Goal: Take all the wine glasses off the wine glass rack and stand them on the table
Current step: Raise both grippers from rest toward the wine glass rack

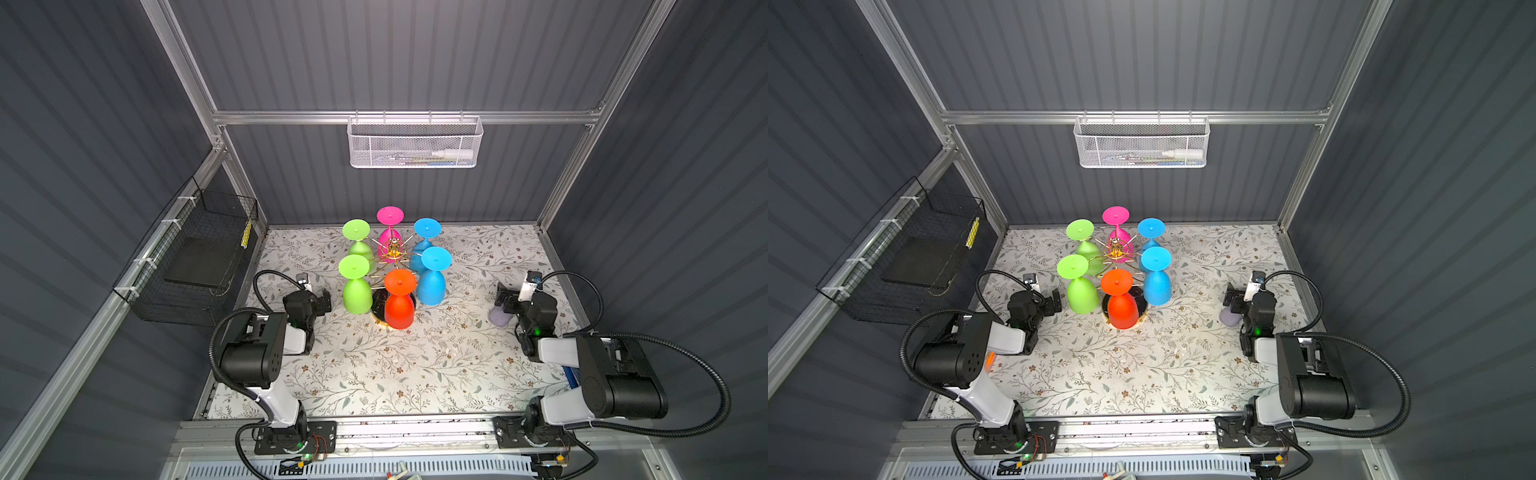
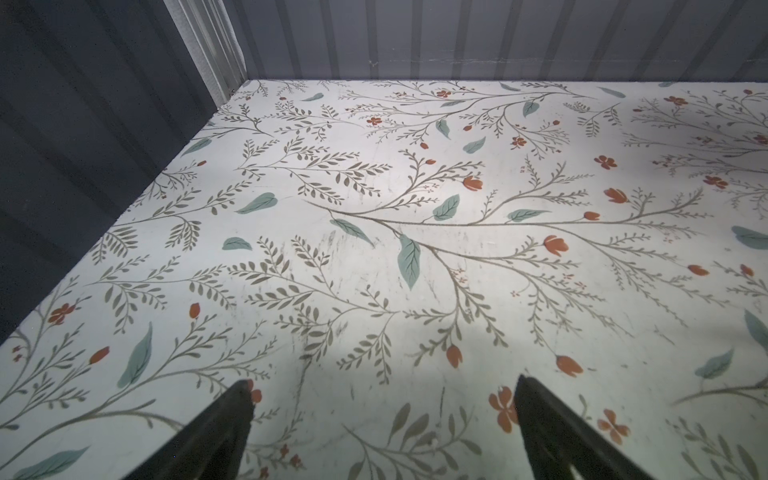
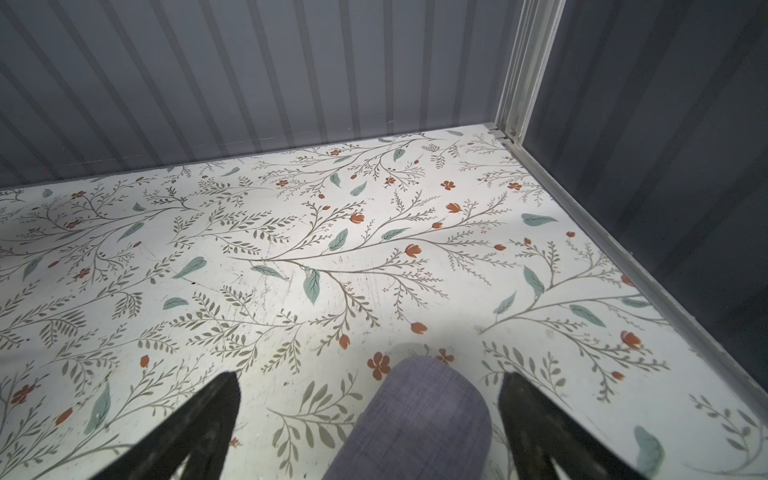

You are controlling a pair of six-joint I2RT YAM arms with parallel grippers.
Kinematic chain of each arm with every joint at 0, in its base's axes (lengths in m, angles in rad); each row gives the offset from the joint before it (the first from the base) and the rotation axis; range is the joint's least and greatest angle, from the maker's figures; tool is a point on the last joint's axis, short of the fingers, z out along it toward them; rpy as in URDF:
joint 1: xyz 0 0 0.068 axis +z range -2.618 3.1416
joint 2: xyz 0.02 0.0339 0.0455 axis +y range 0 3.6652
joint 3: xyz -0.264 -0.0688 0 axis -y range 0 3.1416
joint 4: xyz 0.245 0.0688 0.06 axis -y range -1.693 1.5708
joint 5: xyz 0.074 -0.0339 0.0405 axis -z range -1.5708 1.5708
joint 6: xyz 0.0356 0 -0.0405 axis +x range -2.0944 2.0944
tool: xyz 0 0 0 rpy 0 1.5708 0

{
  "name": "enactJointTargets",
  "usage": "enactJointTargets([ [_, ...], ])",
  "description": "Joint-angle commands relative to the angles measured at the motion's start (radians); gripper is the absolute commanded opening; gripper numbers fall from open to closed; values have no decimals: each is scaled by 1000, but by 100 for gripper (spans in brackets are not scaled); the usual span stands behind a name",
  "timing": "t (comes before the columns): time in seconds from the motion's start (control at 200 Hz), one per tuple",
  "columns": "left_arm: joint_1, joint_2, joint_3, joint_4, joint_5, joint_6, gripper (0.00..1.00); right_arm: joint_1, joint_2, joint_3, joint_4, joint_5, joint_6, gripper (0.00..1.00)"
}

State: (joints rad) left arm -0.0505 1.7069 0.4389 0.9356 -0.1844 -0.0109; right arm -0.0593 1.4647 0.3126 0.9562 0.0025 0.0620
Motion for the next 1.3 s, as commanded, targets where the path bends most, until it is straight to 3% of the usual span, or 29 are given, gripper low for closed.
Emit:
enactJointTargets([
  [0.0,1,6,17,0,-16,-9,100,-4,-7,16,7,-7,-11,99],
  [0.395,1,2,11,10,-11,-11,100,-3,-9,14,10,-7,-11,99],
  [0.52,1,-57,-9,-3,-96,-43,100,-2,-33,22,-17,6,-4,99],
  [0.58,1,-119,-24,-22,-121,-50,100,2,-101,46,-110,35,-4,99],
  [0.655,1,-240,-21,-135,-197,-90,100,15,-233,128,-355,81,18,99],
  [0.76,3,-431,31,-348,-270,-188,100,10,-392,269,-648,107,337,99],
  [0.815,3,-508,67,-452,-271,-247,100,1,-446,304,-718,-2,407,99],
  [0.92,3,-630,120,-636,-297,-405,100,-5,-535,264,-676,-222,480,98],
  [1.09,3,-836,115,-706,-168,-358,100,-5,-677,208,-664,-450,635,84],
  [1.296,3,-949,135,-682,-101,-344,100,31,-687,258,-684,-647,763,68],
])
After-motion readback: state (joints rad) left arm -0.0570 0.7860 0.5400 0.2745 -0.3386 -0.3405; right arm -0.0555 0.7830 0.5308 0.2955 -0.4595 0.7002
